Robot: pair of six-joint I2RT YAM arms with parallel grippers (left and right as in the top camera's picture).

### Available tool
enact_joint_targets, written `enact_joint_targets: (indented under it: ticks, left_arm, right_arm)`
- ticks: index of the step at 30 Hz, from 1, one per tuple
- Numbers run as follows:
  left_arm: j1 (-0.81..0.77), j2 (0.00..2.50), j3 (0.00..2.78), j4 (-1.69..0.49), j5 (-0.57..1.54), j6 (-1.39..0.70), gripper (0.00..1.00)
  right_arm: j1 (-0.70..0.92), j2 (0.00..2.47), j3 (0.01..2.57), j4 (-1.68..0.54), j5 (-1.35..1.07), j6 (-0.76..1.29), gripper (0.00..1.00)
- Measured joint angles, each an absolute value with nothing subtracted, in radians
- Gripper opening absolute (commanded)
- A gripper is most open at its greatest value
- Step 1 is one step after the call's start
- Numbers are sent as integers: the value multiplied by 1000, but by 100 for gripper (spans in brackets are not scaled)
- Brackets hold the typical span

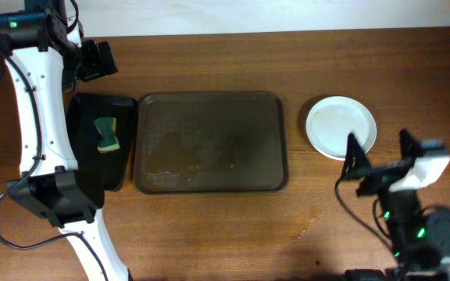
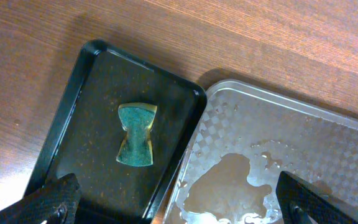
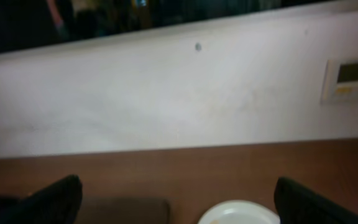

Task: Clean dirty plates on tray and stack at the side

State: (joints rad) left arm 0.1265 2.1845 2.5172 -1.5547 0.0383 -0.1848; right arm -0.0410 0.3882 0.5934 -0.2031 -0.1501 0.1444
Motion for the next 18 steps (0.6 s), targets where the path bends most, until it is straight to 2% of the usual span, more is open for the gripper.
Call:
enact_joint_targets:
  ticks: [6,18]
  left_arm:
    - [126,2185,2517,-1556,38,-184,99]
    - [126,2185,2517,-1556,38,-184,99]
  right_arm:
    - [-46,118,187,-6,-187,134,98]
    - [-46,14,19,-12,-183,131,98]
